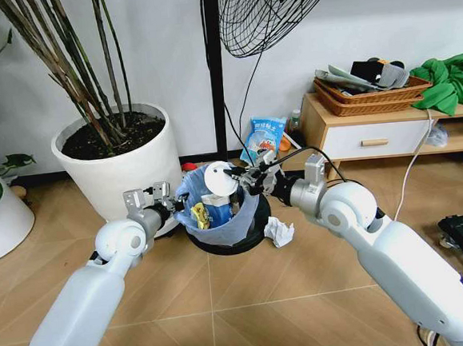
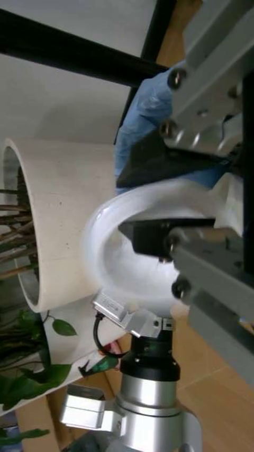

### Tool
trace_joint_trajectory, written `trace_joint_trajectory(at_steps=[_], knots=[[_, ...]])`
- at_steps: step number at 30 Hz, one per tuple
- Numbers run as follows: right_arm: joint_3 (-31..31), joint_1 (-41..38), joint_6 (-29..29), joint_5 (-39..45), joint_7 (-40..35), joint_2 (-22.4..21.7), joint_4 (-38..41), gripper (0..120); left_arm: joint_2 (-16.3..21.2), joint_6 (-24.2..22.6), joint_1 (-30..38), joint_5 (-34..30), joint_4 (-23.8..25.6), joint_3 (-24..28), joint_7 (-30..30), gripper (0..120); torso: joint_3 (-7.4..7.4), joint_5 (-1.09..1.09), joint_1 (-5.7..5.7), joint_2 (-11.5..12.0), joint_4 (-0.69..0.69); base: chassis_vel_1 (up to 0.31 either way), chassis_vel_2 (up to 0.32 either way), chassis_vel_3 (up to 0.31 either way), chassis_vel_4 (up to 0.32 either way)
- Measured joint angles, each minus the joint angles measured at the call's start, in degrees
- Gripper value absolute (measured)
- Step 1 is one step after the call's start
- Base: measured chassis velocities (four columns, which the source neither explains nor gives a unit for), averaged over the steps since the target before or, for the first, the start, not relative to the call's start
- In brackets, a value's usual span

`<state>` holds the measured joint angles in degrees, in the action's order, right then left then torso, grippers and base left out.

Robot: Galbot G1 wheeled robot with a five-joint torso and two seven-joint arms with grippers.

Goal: Pick up the trash bin and place the garbage on the floor into it.

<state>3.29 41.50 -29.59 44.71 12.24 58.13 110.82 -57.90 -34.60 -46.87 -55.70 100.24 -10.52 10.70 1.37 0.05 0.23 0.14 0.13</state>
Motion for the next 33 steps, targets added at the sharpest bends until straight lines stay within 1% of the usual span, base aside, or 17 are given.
trace_joint_trajectory(at_steps=[1,2,7,8,10,11,12,15,16,18,20,21,24,29,30,31,33], knots=[[-0.1,-0.1,0.0,0.0,-0.1,0.1,-0.1,25,0.0,0.0,-0.1,0.0,0.0,0.0,0.0,0,0.00,0.00,0.00,0.0,0.00,0.000,0.000,0.000,0.000],[-0.1,-0.1,0.0,0.0,-0.1,0.1,-0.1,25,0.0,0.0,-0.1,0.0,0.0,0.0,0.0,0,0.00,0.00,0.00,0.0,0.00,0.000,0.000,0.000,0.000],[-0.2,-0.4,0.4,-0.3,-0.8,0.7,-1.1,48,0.0,0.0,-0.2,0.1,0.2,-0.1,0.0,0,0.00,0.00,0.00,0.0,0.00,0.000,0.000,0.000,0.000],[-0.2,-0.4,0.4,-0.3,-0.8,0.7,-1.1,48,0.0,0.0,-0.2,0.1,0.2,-0.1,0.0,0,0.00,0.00,0.00,0.0,0.00,0.000,0.000,0.000,0.000],[0.1,-0.4,0.5,-0.3,-0.9,0.8,-1.4,53,0.0,0.0,-0.2,0.1,0.2,-0.2,0.0,0,0.00,-0.01,0.00,0.0,0.00,0.000,0.000,0.000,0.000],[0.4,-0.4,0.6,-0.3,-1.0,0.8,-1.5,60,0.0,0.0,-0.2,0.1,0.2,-0.2,0.0,0,0.00,0.00,0.00,0.0,0.00,0.000,0.000,0.000,0.000],[0.4,-0.4,0.6,-0.3,-1.0,0.8,-1.5,60,0.0,0.0,-0.2,0.1,0.2,-0.2,0.0,0,0.00,0.00,0.00,0.0,0.00,0.000,0.000,0.000,0.000],[1.8,-0.3,0.9,-0.3,-1.8,1.0,-1.8,75,0.0,0.0,-0.4,0.2,0.3,-0.4,0.0,0,0.00,0.00,0.00,0.0,0.00,0.000,0.000,0.000,0.000],[1.8,-0.3,0.9,-0.3,-1.8,1.0,-1.8,75,0.0,0.0,-0.4,0.2,0.3,-0.4,0.0,0,0.00,0.00,0.00,0.0,0.00,0.000,0.000,0.000,0.000],[4.0,0.3,1.2,-0.2,-3.2,0.8,-2.2,86,0.2,0.1,-1.0,0.3,0.6,-0.9,0.0,0,0.00,-0.01,0.00,0.0,0.00,0.000,0.000,0.000,0.000],[4.8,0.6,1.4,-0.1,-3.9,0.6,-2.4,93,0.3,0.1,-1.2,0.4,0.7,-1.2,-0.1,0,0.00,0.00,0.00,0.0,0.00,0.000,0.000,0.000,0.000],[4.8,0.6,1.4,-0.1,-3.9,0.6,-2.4,93,0.3,0.1,-1.2,0.4,0.7,-1.2,-0.1,0,0.00,0.00,0.00,0.0,0.00,0.000,0.000,0.000,0.000],[6.3,1.5,2.1,0.1,-5.8,-0.3,-3.2,100,0.4,0.1,-2.0,0.9,1.0,-1.9,-0.2,0,0.00,-0.01,0.00,0.0,0.01,0.000,0.000,0.000,0.000],[7.7,3.4,3.4,-0.2,-7.0,-1.6,-6.5,100,0.5,0.3,-3.0,2.0,1.8,-2.9,0.0,0,-0.01,0.01,0.00,0.0,0.00,0.000,0.000,0.000,0.000],[8.2,4.5,4.2,-1.1,-7.0,-2.0,-8.8,100,0.7,0.3,-3.6,2.0,2.4,-3.3,0.2,0,-0.01,-0.04,0.00,0.0,0.01,0.000,0.000,0.000,0.000],[8.5,5.2,4.9,-1.9,-6.8,-2.1,-10.9,100,1.0,0.4,-4.0,2.0,2.7,-3.5,0.3,0,-0.01,0.00,0.00,0.0,0.02,0.000,0.000,0.000,0.000],[8.6,6.6,6.1,-3.1,-6.2,-2.1,-15.9,100,1.5,0.6,-4.6,2.0,3.2,-3.8,0.4,0,0.00,-0.03,0.00,0.0,0.00,0.000,0.000,0.000,0.000]])
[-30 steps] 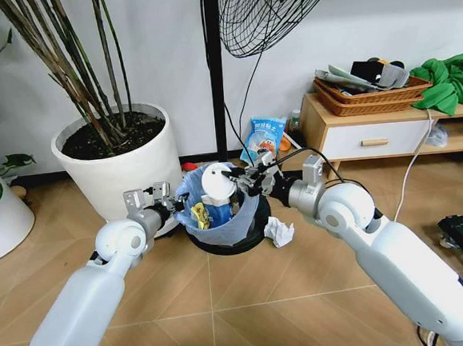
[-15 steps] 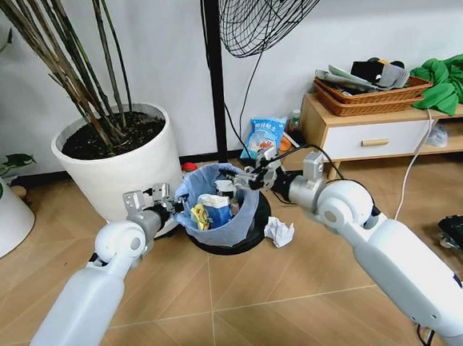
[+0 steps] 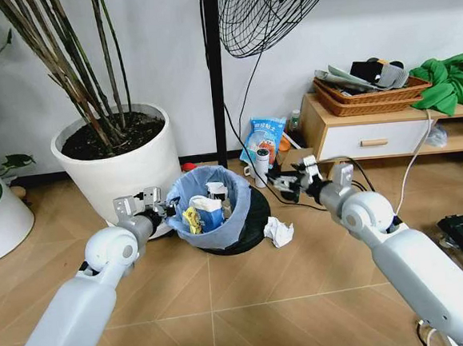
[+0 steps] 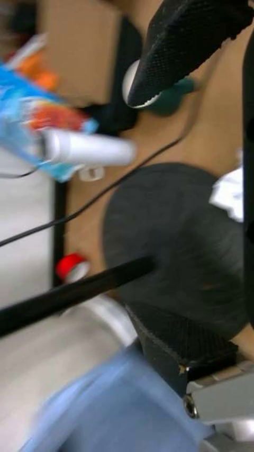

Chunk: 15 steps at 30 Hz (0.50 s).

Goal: Pick up the trash bin and place the garbage on the floor into it.

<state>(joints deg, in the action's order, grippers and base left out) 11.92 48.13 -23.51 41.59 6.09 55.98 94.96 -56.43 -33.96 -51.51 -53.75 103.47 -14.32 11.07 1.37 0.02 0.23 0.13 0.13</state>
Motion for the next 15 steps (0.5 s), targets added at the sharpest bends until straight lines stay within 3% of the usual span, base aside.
trace_joint_trajectory(at_steps=[5,8,9,15], knots=[[-1.3,1.9,0.1,-0.8,0.9,0.7,-9.0,100,-0.2,0.0,-0.5,-1.1,1.1,-0.7,0.4,0,0.00,0.02,0.00,0.0,0.01,0.000,0.000,0.000,0.000],[-1.6,2.0,0.1,-1.4,1.3,1.0,-10.4,100,-0.2,0.0,-0.5,-1.1,1.1,-0.7,0.3,0,0.00,0.02,0.00,0.0,0.01,0.000,0.000,0.000,0.000],[-2.7,2.1,0.3,-2.5,2.1,2.2,-14.3,100,-0.3,0.1,-0.6,-1.1,1.1,-0.7,0.2,0,0.00,0.04,0.00,0.0,0.00,0.000,0.000,0.000,0.000],[-4.1,1.5,1.8,-5.0,2.8,5.6,-19.8,100,-0.3,0.1,-0.2,-1.1,0.8,-0.4,-0.6,0,0.00,0.01,0.00,0.0,0.00,0.000,0.000,0.000,0.000]])
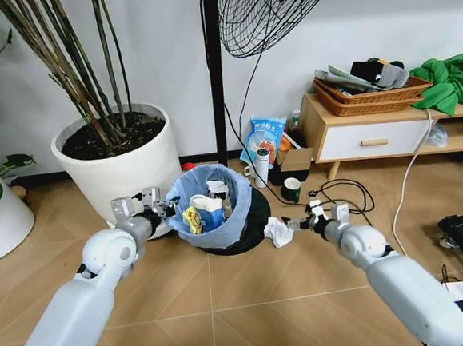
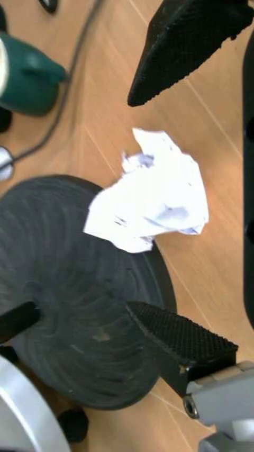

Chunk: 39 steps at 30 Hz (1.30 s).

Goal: Pick up the trash bin and place the garbage on the floor into it.

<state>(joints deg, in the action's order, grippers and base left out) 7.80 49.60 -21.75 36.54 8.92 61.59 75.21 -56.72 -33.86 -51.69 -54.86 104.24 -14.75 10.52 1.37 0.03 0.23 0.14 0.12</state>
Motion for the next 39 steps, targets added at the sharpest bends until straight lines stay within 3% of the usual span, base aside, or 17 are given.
trace_joint_trajectory(at_steps=[11,29,36,37,39], knots=[[-0.5,-2.9,2.0,-3.5,-1.0,6.6,-9.9,100,0.0,0.0,0.9,0.1,-1.2,1.1,-2.2,0,0.00,0.04,0.00,0.0,0.01,0.000,0.000,0.000,0.000],[0.1,-7.1,5.5,-7.4,-1.1,11.9,-21.2,100,0.7,0.2,0.8,0.0,-0.8,1.5,-2.7,0,0.00,0.02,0.00,0.0,0.01,0.000,0.000,0.000,0.000],[0.5,-9.3,6.4,-8.5,-0.2,13.1,-24.9,83,0.7,0.2,0.9,0.0,-0.8,1.5,-2.9,0,0.00,0.01,0.00,0.0,0.00,0.000,0.000,0.000,0.000],[0.5,-9.8,6.6,-8.6,0.0,13.4,-25.9,73,0.7,0.3,0.9,0.0,-0.8,1.5,-3.0,0,0.00,0.03,0.00,0.0,0.00,0.000,0.000,0.000,0.000],[0.6,-10.0,6.6,-8.6,0.0,13.5,-26.2,70,0.8,0.3,0.9,0.0,-0.8,1.5,-3.0,0,0.00,0.02,0.00,0.0,0.00,0.000,0.000,0.000,0.000]])
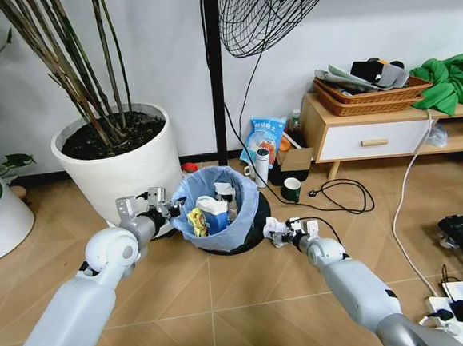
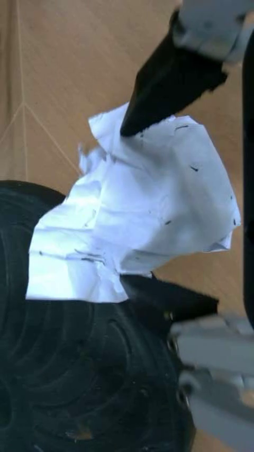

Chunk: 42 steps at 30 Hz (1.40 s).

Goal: Pick up the trash bin and place the garbage on the floor into it.

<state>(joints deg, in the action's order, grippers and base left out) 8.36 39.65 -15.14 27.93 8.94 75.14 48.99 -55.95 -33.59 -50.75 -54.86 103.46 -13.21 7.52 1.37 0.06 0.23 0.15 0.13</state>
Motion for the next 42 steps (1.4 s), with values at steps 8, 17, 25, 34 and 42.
trace_joint_trajectory(at_steps=[8,17,25,34,42], knots=[[0.3,0.3,0.6,-0.6,0.6,0.3,-1.1,37,0.0,0.1,0.1,0.0,0.0,-0.1,-0.1,0,0.00,-0.01,0.00,0.0,0.00,0.000,0.000,0.000,0.000],[0.5,1.2,0.7,-0.8,0.5,0.3,-0.5,4,0.3,0.3,0.0,0.1,0.1,-0.2,-0.1,0,0.00,-0.01,0.00,0.0,0.00,0.000,0.000,0.000,0.000],[1.3,2.5,0.8,-0.8,-0.3,-0.3,1.7,0,0.3,0.5,-0.3,0.1,0.3,-0.4,-0.2,0,0.00,0.00,0.00,0.0,0.00,0.000,0.000,0.000,0.000],[3.0,5.5,0.0,0.7,-1.2,-2.7,8.4,0,0.4,0.6,-0.4,0.2,0.7,-0.5,-0.2,0,0.00,-0.02,0.00,0.0,0.01,0.000,0.000,0.000,0.000],[6.0,8.9,-2.0,3.8,-2.6,-6.4,21.3,0,0.5,0.6,-1.4,0.6,1.1,-0.7,-0.1,0,0.00,0.00,0.00,0.0,0.01,0.000,0.000,0.000,0.000]])
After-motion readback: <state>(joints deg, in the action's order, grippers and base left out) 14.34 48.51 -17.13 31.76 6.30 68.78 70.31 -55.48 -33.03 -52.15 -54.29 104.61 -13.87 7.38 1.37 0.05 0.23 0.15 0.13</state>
